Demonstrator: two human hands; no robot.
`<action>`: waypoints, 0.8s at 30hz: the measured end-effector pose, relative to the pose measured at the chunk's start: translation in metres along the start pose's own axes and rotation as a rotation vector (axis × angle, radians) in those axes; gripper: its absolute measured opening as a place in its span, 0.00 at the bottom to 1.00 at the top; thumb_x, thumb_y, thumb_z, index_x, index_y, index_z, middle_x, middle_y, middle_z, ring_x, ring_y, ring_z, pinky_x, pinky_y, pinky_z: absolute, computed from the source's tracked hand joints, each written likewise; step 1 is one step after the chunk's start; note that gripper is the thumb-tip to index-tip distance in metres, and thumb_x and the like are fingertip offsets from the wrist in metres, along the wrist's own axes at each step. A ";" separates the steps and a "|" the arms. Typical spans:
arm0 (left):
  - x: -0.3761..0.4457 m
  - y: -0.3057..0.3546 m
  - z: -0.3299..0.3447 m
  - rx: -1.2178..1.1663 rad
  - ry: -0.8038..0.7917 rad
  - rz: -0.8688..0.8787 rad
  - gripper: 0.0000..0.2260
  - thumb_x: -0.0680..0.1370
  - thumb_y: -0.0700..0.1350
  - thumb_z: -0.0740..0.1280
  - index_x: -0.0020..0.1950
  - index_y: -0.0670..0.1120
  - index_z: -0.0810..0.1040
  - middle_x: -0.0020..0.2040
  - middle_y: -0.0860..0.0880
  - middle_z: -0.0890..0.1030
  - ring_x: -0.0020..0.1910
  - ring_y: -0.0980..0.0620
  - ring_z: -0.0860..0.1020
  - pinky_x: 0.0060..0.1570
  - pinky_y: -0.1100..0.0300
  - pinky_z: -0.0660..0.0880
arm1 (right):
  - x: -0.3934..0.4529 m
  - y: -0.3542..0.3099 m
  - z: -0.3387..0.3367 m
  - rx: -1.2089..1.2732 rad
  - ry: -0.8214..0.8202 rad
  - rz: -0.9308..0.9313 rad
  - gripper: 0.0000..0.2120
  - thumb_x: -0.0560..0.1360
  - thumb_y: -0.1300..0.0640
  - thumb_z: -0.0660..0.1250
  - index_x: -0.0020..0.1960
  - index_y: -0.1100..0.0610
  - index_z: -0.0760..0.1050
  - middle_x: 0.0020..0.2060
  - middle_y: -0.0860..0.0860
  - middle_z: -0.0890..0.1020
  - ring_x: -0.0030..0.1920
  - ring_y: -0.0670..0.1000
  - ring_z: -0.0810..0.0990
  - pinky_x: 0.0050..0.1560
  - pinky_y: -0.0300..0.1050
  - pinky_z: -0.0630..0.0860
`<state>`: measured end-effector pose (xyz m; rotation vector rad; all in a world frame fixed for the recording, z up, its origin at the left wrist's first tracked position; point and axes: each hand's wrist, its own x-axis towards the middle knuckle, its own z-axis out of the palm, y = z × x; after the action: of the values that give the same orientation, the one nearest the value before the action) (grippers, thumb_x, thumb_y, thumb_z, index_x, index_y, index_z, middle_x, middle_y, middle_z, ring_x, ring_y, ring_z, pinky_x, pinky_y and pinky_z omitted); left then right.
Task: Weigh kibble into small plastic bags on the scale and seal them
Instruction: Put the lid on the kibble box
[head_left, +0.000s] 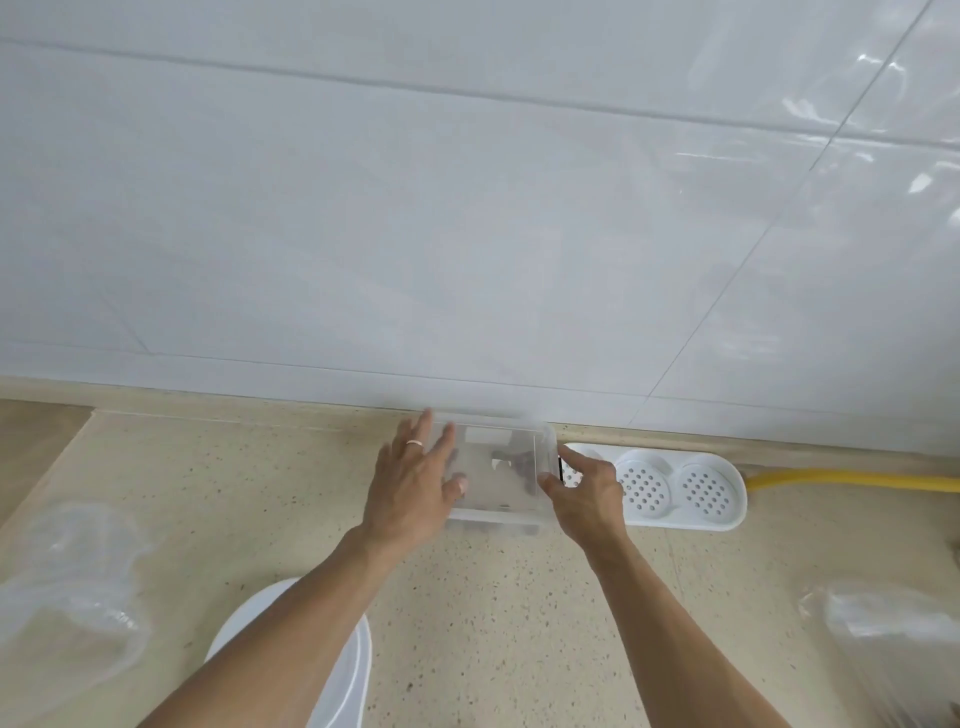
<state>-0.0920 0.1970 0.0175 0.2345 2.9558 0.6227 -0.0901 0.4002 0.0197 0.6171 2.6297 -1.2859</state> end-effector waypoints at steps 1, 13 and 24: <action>0.000 0.004 0.002 0.058 -0.004 0.059 0.27 0.82 0.52 0.58 0.79 0.50 0.54 0.80 0.45 0.47 0.79 0.44 0.46 0.75 0.42 0.54 | 0.002 -0.001 -0.001 -0.023 -0.017 0.025 0.23 0.77 0.52 0.69 0.70 0.53 0.72 0.66 0.54 0.75 0.65 0.58 0.74 0.63 0.53 0.72; 0.009 0.009 0.019 0.239 -0.200 0.082 0.42 0.72 0.75 0.51 0.78 0.58 0.39 0.78 0.49 0.33 0.75 0.46 0.30 0.76 0.42 0.43 | 0.021 -0.015 0.001 -0.206 0.053 -0.032 0.13 0.74 0.59 0.65 0.31 0.55 0.73 0.29 0.52 0.75 0.31 0.53 0.73 0.28 0.41 0.63; 0.010 0.012 0.013 0.246 -0.235 0.057 0.41 0.73 0.74 0.53 0.78 0.59 0.38 0.78 0.50 0.33 0.75 0.47 0.30 0.73 0.38 0.36 | 0.009 -0.010 -0.003 -0.214 -0.059 -0.092 0.10 0.76 0.53 0.63 0.42 0.58 0.76 0.38 0.52 0.77 0.38 0.54 0.76 0.34 0.45 0.70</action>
<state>-0.0986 0.2143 0.0102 0.3859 2.7988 0.2159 -0.1029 0.3995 0.0262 0.4233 2.7255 -1.0078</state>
